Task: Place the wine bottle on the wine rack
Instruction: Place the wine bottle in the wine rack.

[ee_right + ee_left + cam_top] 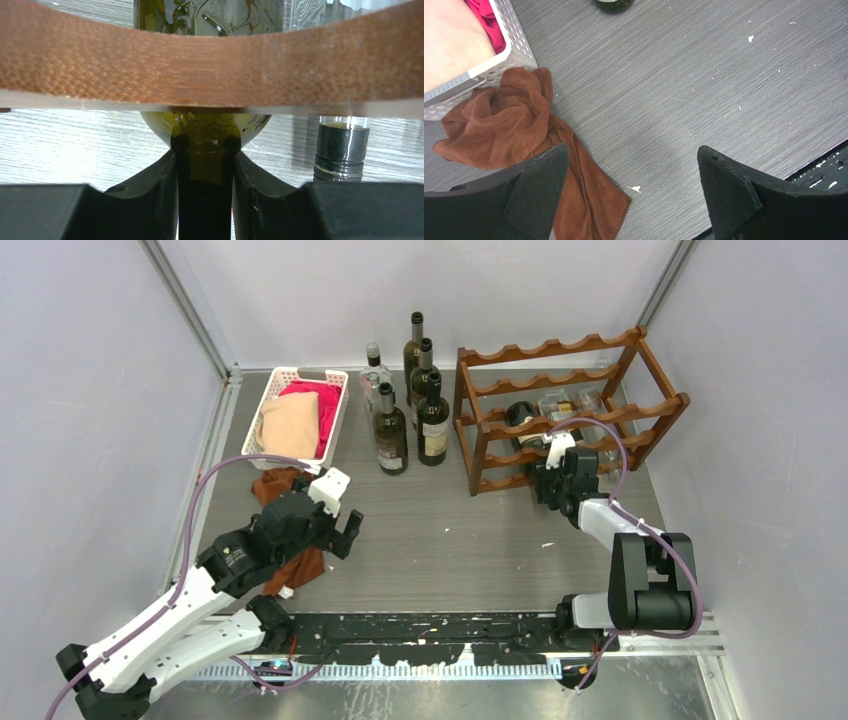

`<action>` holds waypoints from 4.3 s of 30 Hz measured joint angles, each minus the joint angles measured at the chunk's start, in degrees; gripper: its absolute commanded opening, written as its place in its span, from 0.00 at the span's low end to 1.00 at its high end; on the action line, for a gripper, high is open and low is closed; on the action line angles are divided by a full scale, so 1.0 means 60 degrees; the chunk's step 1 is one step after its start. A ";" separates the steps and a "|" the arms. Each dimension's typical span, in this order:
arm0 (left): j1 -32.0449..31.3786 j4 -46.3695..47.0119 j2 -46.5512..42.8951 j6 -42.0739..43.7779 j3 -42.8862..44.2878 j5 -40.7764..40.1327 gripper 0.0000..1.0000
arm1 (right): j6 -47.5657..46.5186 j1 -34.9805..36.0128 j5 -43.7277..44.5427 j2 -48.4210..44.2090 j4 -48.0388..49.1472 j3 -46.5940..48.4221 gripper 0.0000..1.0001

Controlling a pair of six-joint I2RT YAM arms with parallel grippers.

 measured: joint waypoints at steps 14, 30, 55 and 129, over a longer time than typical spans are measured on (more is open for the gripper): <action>0.0109 0.0025 0.0080 0.0000 0.0000 0.0102 0.99 | 0.0193 0.0182 0.0368 0.0255 0.0393 0.0036 0.02; 0.0215 0.0036 0.0127 0.0004 0.0000 0.0251 0.98 | 0.0495 0.0459 0.0641 0.0364 0.0441 0.0131 0.11; 0.0233 0.0055 0.0124 0.0004 0.0000 0.0328 0.98 | 0.2004 0.0521 0.0678 0.0084 0.0142 0.0127 0.09; 0.0412 0.0062 0.0186 0.0004 0.0000 0.0525 0.97 | 0.1399 0.0543 0.0951 0.0750 0.1209 0.0270 0.52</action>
